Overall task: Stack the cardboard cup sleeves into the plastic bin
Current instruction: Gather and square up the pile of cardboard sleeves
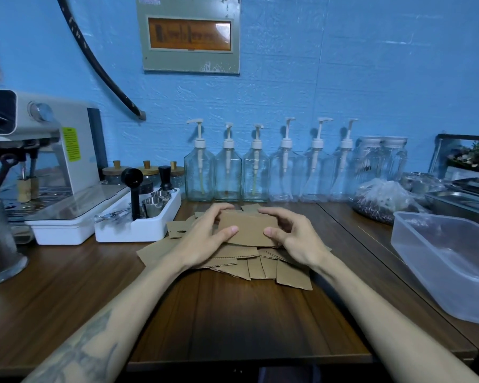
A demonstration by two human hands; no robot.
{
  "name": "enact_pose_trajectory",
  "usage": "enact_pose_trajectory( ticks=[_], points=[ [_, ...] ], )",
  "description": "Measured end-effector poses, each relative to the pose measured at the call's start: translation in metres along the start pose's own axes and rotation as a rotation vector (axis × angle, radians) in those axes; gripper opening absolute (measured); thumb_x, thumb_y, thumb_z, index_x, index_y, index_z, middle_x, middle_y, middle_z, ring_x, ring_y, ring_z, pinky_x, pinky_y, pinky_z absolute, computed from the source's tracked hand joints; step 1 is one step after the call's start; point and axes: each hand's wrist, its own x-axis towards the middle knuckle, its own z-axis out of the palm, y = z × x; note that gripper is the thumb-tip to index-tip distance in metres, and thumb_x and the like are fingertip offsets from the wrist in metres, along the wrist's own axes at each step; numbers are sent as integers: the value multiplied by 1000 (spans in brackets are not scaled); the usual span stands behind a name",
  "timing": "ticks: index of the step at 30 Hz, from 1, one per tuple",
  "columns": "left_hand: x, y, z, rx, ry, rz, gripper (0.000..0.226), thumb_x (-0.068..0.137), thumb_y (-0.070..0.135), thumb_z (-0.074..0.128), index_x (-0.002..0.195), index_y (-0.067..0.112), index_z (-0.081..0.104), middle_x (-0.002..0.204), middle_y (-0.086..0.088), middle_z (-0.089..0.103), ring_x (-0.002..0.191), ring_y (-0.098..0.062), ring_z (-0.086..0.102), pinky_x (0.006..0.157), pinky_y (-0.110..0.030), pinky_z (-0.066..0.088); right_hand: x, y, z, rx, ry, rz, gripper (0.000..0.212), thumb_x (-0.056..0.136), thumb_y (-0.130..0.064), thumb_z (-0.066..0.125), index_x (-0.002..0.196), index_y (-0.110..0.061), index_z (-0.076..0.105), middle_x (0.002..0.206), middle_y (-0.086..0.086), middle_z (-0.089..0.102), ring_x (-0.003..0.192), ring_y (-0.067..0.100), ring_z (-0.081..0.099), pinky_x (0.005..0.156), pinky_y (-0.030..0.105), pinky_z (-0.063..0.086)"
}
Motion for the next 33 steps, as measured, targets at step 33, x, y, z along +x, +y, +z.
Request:
enact_pose_trajectory(
  ticks=[33],
  points=[
    [-8, -24, -38, 130, -15, -121, 67, 72, 24, 86, 131, 26, 54, 115, -2, 43, 112, -15, 45, 98, -25, 37, 9, 23, -17, 10, 196, 145, 39, 94, -12, 64, 124, -37, 63, 89, -9, 63, 83, 15, 56, 77, 29, 48]
  ],
)
